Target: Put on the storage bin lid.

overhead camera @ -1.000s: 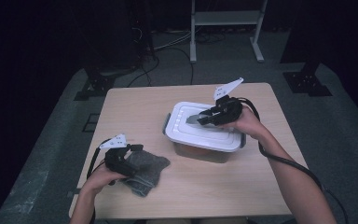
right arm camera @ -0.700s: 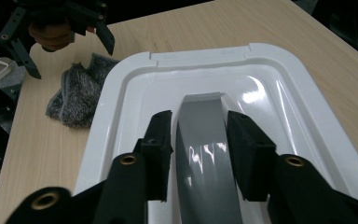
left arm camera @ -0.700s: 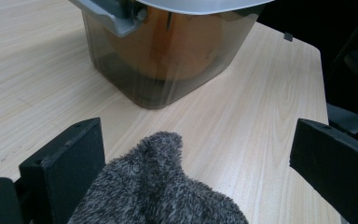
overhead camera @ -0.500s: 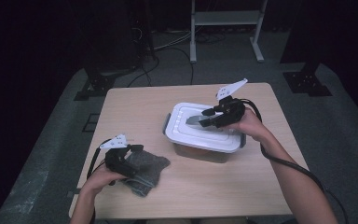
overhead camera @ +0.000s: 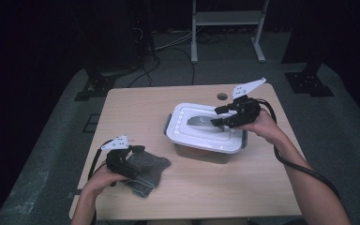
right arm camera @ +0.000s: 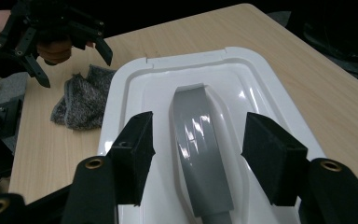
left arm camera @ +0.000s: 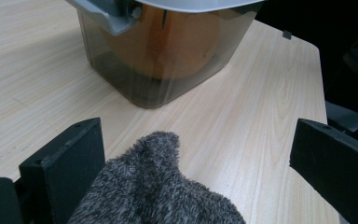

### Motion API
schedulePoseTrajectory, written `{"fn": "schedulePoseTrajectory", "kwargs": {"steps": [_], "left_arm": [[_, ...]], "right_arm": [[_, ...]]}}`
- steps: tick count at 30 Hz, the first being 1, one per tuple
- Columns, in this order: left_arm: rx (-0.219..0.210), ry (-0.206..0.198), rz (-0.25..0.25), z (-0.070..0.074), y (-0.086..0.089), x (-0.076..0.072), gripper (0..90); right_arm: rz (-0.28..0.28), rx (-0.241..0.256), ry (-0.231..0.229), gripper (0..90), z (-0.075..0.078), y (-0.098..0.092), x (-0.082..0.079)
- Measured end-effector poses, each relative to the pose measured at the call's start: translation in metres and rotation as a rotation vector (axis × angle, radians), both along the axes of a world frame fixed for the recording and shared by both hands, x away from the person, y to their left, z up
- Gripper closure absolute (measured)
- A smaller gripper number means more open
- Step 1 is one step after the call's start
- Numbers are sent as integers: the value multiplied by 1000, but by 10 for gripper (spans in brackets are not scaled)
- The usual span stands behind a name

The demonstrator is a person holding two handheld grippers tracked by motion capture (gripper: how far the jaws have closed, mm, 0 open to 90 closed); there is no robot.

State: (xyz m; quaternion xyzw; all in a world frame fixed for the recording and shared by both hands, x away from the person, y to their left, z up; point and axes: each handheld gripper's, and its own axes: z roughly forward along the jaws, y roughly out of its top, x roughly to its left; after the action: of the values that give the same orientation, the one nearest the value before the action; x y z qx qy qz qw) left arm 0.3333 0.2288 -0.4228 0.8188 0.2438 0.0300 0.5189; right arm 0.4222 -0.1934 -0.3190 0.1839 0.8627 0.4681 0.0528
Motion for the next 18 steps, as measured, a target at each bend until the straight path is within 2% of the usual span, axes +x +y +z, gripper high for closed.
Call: {"fn": "schedulePoseTrajectory", "kwargs": {"steps": [10, 18], "left_arm": [[1, 4, 5, -1, 0, 0, 24], [1, 4, 8, 0, 1, 0, 24]], "right_arm": [[-37, 0, -9, 392, 8, -26, -11], [-63, 5, 4, 376, 9, -44, -21]]}}
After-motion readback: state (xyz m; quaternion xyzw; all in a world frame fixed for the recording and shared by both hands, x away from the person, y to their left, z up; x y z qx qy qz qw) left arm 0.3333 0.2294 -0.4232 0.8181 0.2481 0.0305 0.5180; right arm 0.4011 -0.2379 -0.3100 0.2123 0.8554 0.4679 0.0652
